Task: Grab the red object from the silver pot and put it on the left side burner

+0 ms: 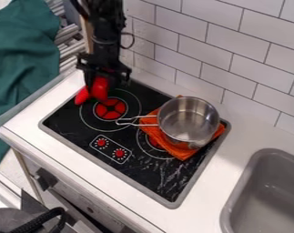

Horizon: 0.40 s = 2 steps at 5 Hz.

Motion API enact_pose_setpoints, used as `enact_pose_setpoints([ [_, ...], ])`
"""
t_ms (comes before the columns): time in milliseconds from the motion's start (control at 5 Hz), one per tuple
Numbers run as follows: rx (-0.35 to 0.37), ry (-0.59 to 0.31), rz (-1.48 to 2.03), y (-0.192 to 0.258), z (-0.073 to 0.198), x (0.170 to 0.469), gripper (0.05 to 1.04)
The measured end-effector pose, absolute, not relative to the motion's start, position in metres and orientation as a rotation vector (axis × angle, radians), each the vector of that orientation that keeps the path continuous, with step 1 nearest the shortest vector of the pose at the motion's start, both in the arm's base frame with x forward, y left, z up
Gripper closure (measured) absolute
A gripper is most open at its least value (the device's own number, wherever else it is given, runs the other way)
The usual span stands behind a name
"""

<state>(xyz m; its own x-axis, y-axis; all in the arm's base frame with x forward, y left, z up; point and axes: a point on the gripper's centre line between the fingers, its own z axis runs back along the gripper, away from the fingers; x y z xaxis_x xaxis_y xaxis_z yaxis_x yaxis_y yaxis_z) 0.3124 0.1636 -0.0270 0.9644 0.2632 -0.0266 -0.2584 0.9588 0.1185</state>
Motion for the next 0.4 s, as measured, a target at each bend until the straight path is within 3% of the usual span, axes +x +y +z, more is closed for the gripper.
enact_pose_setpoints([
  [400,0.111,0.027,0.233,0.1590,-0.0274,0.3092,0.537],
])
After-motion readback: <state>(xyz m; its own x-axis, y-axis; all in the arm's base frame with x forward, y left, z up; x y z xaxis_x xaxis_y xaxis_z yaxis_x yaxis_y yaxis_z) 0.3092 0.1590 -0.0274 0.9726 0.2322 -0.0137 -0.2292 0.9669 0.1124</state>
